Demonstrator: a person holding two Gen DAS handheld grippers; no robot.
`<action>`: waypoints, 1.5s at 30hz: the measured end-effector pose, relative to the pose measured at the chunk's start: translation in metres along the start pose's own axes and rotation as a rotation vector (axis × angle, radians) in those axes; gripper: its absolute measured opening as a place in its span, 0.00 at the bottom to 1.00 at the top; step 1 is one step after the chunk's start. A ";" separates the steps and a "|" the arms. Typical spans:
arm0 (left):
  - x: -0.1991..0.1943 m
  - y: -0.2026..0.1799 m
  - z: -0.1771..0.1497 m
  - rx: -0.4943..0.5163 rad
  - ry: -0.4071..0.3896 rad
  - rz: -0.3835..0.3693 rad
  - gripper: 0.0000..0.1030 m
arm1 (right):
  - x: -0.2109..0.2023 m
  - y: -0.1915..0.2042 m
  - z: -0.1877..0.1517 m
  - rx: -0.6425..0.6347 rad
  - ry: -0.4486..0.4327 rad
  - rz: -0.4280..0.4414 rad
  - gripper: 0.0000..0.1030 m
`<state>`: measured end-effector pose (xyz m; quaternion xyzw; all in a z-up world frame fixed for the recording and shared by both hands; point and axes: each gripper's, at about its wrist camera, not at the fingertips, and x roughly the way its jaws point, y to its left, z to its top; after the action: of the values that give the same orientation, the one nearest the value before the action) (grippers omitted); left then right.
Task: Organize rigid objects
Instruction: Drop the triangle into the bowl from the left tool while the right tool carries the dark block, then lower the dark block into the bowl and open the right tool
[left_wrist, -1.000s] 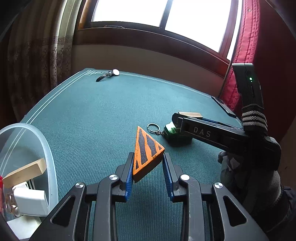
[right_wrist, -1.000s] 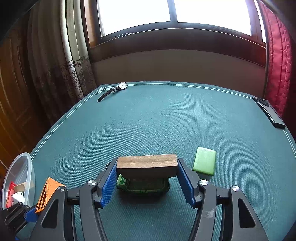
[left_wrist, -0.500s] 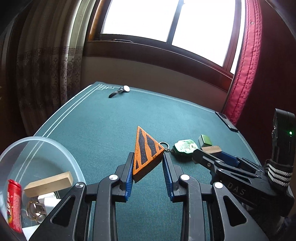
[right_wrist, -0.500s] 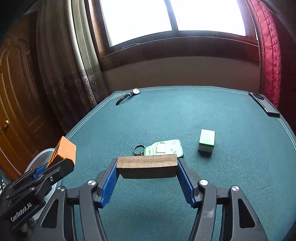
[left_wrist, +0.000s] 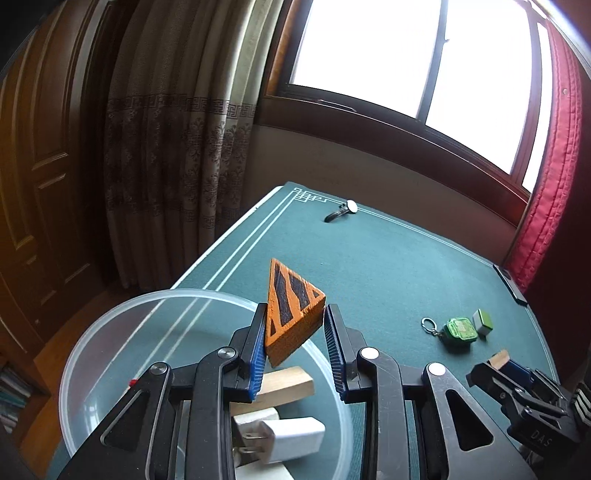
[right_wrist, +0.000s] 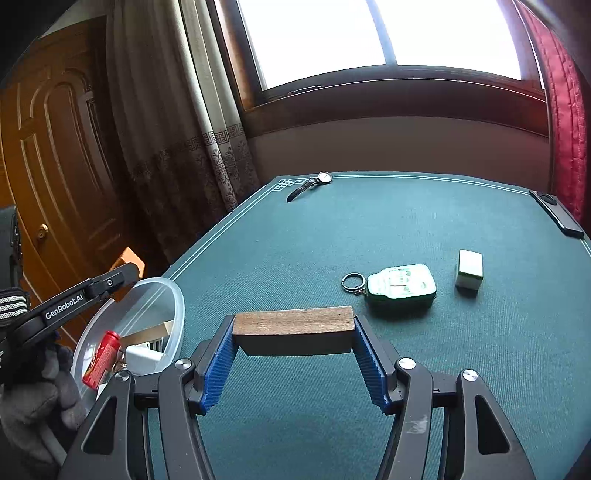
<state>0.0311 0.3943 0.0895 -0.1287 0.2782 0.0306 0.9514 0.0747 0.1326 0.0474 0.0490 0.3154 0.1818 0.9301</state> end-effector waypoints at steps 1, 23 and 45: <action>0.001 0.005 0.002 -0.014 0.003 0.015 0.34 | 0.001 0.003 0.000 -0.002 0.001 0.005 0.63; -0.035 0.049 0.030 -0.110 -0.104 0.060 0.75 | 0.020 0.095 -0.005 -0.121 0.069 0.220 0.63; -0.045 0.065 0.037 -0.149 -0.128 0.066 0.79 | 0.026 0.107 -0.014 -0.136 0.077 0.279 0.72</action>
<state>0.0042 0.4676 0.1288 -0.1874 0.2180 0.0908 0.9535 0.0523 0.2414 0.0438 0.0221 0.3277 0.3318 0.8843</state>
